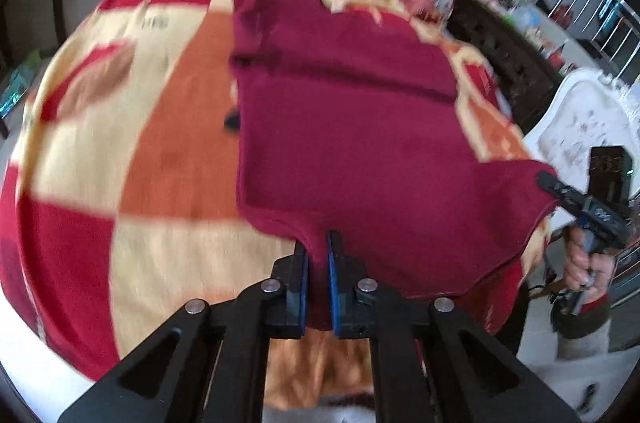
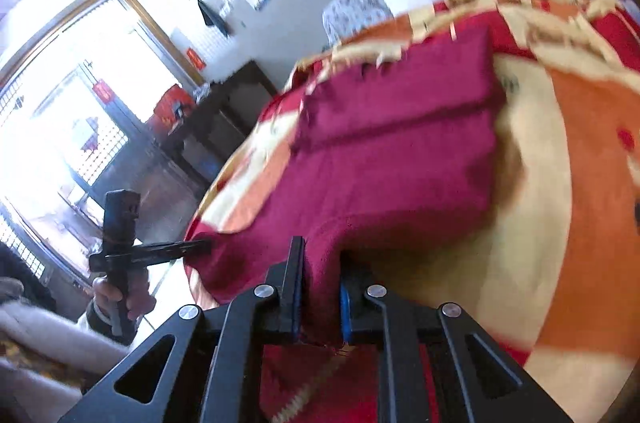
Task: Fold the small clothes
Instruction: 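Grasp the hem with the left tool while the right tool holds it, then lift the hem with both tools and fold it toward the collar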
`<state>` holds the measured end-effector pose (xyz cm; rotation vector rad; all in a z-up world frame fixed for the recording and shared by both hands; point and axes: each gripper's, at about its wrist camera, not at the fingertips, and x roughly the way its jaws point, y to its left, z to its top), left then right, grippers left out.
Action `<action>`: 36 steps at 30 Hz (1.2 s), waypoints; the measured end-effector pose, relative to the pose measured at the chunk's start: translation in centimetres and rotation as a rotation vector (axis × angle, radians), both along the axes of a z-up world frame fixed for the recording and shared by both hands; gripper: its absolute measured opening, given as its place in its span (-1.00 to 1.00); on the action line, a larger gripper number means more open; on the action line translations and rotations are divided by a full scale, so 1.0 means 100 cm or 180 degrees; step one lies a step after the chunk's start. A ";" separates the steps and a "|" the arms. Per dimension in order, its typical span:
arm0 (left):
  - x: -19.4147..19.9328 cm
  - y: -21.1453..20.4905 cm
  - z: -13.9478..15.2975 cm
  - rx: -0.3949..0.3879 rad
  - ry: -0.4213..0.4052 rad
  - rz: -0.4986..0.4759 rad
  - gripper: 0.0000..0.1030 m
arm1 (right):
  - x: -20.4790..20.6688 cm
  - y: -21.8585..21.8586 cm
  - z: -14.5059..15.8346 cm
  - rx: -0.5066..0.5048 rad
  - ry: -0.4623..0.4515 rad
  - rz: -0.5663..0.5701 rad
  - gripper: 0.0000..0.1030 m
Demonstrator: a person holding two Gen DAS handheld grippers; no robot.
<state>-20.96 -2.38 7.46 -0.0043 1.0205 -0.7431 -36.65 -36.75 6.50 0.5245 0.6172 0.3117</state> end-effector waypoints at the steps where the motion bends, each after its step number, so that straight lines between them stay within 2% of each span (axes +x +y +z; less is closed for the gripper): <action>1: 0.008 -0.002 0.006 -0.0048 -0.0029 0.0006 -0.85 | 0.012 -0.005 0.007 -0.0021 -0.0045 -0.0041 -0.71; 7: 0.086 -0.036 0.044 -0.0211 -0.0408 0.0102 -0.85 | 0.091 -0.034 0.037 -0.0116 -0.0163 -0.0243 -0.71; 9: 0.125 -0.053 0.052 -0.0228 -0.0531 0.0263 -0.85 | 0.116 -0.049 0.044 -0.0135 -0.0154 -0.0312 -0.71; 14: 0.207 -0.099 0.050 -0.0063 -0.0694 0.0464 -0.85 | 0.197 -0.085 0.050 -0.0301 -0.0011 -0.0604 -0.71; 16: 0.237 -0.114 0.040 -0.0025 -0.0635 0.0563 -0.85 | 0.231 -0.105 0.037 -0.0248 0.0140 -0.0830 -0.71; 19: 0.275 -0.131 0.014 0.0089 -0.0414 0.0571 -0.85 | 0.273 -0.131 0.006 -0.0022 0.0423 -0.0915 -0.64; 21: 0.286 -0.131 0.005 0.0099 -0.0292 0.0635 -0.77 | 0.287 -0.144 -0.013 0.0166 0.0595 -0.0953 -0.45; 22: 0.288 -0.128 0.004 0.0013 -0.0217 0.0622 -0.75 | 0.283 -0.149 -0.014 0.0309 0.0532 -0.0932 -0.37; 24: 0.290 -0.119 0.007 -0.0199 -0.0133 0.0566 -0.52 | 0.267 -0.156 -0.005 0.0448 0.0332 -0.0992 0.25; 25: 0.289 -0.114 0.011 -0.0290 -0.0118 0.0531 -0.44 | 0.254 -0.160 0.003 0.0401 0.0224 -0.1165 0.37; 26: 0.289 -0.111 0.014 -0.0328 -0.0102 0.0518 -0.28 | 0.243 -0.162 0.011 0.0364 0.0139 -0.1298 0.46; 28: 0.286 -0.107 0.023 -0.0366 -0.0141 0.0558 0.13 | 0.229 -0.163 0.022 0.0351 -0.0010 -0.1294 0.46; 29: 0.279 -0.103 0.032 -0.0325 -0.0348 0.0709 0.35 | 0.226 -0.157 0.027 0.0268 -0.0039 -0.1212 0.41; 30: 0.275 -0.101 0.039 -0.0326 -0.0513 0.0792 0.45 | 0.227 -0.150 0.031 0.0130 -0.0029 -0.1168 0.38; 31: 0.271 -0.099 0.047 -0.0357 -0.0648 0.0809 0.49 | 0.229 -0.140 0.035 -0.0099 0.0000 -0.1134 0.36; 33: 0.269 -0.101 0.052 -0.0336 -0.0683 0.0753 0.57 | 0.238 -0.119 0.038 -0.0606 0.0069 -0.1121 0.35; 36: 0.265 -0.110 0.046 -0.0158 -0.0678 0.0659 0.57 | 0.258 -0.109 0.034 -0.0910 0.0183 -0.1224 0.36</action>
